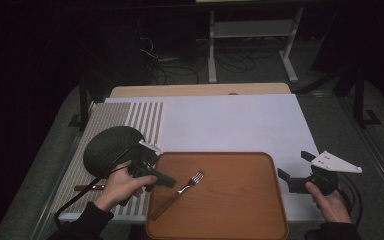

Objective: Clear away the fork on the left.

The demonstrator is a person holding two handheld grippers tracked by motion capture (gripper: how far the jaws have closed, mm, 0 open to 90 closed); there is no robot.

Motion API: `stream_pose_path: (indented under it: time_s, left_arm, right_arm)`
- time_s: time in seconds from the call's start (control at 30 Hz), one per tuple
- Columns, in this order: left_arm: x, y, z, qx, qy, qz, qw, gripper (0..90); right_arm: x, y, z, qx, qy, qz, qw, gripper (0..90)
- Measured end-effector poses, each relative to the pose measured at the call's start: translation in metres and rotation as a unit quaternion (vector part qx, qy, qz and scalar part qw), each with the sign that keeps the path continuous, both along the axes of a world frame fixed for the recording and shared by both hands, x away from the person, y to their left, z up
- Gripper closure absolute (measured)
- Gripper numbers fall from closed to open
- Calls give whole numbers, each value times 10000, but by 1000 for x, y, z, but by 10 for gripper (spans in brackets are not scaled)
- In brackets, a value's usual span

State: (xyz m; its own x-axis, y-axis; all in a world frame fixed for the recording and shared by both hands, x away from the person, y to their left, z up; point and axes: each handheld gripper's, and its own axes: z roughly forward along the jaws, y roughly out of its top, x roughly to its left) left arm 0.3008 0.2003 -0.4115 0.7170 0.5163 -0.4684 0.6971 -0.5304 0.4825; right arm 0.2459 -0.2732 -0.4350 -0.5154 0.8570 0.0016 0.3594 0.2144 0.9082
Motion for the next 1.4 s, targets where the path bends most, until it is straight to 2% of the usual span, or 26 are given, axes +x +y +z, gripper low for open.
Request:
stream_pose_path:
  time_s: [0.2,0.3,0.43,0.53,0.6,0.67,0.73,0.83,0.9,1.0,1.1,1.27,1.4]
  left_arm:
    - [1,-6,-3,-148,-99,-75,9998,900]
    - [0,-10,-7,-245,-98,-178,9995,900]
    - [0,-16,-15,-242,-45,-273,9993,900]
    - [1,-20,-18,-127,-58,-306,9994,900]
    - [-1,-28,-18,102,-198,-409,9989,900]
    - [-3,-38,-18,63,-153,-532,9984,900]
    - [-4,-47,-18,204,-230,-602,9977,900]
    - [-4,-58,-21,307,-194,-685,9970,900]
    - [-3,-59,-24,330,-126,-679,9971,900]
    - [-2,-60,-30,483,-138,-681,9964,900]
    - [-3,-61,-34,523,-129,-734,9958,900]
    - [-3,-62,-38,738,-257,-729,9943,900]
    - [-2,-61,-37,730,-308,-673,9946,900]
  right_arm:
    - [0,0,0,-3,-8,0,10000,0]
    - [0,0,0,-10,-7,2,10000,0]
    - [0,0,0,-31,-13,3,10000,0]
    - [0,0,0,-30,-13,2,10000,0]
    - [0,0,0,-32,-12,3,10000,0]
    - [0,0,0,-32,-16,3,10000,0]
    - [0,0,0,-29,-17,7,10000,0]
    - [0,0,0,-26,-16,9,10000,0]
    - [-1,0,0,-24,-21,15,10000,0]
    - [-1,0,0,-19,-21,8,10000,0]
    - [-1,0,0,-27,-19,12,10000,0]
    - [-1,0,0,-26,-25,3,10000,0]
    - [-1,0,0,-24,-29,4,10000,0]
